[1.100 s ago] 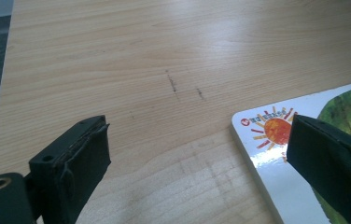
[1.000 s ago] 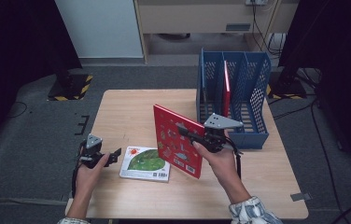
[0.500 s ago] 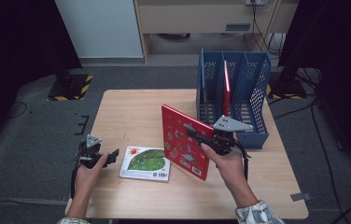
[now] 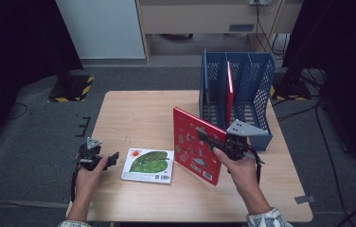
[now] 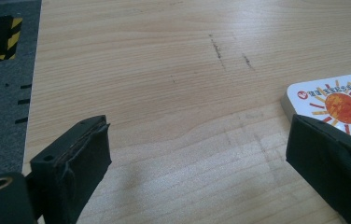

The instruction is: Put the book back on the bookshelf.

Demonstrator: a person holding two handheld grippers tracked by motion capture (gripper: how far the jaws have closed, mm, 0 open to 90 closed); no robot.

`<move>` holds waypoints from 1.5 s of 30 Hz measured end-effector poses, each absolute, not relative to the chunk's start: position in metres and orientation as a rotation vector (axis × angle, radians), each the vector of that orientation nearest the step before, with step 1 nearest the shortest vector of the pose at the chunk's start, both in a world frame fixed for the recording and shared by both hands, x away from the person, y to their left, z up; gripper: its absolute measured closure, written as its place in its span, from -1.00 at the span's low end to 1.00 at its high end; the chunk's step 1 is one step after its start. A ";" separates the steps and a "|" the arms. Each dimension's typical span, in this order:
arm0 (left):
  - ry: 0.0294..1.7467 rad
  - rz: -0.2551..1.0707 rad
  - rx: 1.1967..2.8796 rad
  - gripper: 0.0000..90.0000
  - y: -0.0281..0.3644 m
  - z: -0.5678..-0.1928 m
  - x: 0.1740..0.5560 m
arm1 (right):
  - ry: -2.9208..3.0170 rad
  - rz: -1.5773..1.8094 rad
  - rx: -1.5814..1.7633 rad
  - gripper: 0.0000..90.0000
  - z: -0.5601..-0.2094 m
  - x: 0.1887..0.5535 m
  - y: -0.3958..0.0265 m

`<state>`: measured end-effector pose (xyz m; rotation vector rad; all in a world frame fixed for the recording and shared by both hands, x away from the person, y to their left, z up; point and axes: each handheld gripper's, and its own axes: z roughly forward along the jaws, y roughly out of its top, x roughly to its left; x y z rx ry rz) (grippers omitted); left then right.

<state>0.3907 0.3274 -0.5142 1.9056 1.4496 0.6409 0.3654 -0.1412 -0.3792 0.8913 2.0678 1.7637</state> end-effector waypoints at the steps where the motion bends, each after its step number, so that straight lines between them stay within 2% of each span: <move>1: 1.449 0.641 1.906 -0.88 0.327 -0.514 0.391 | 2.065 1.766 0.893 0.77 -0.379 0.365 -0.142; 45: 1.488 0.647 1.966 -0.90 0.329 -0.525 0.394 | 1.972 1.717 1.002 0.77 -0.379 0.325 -0.219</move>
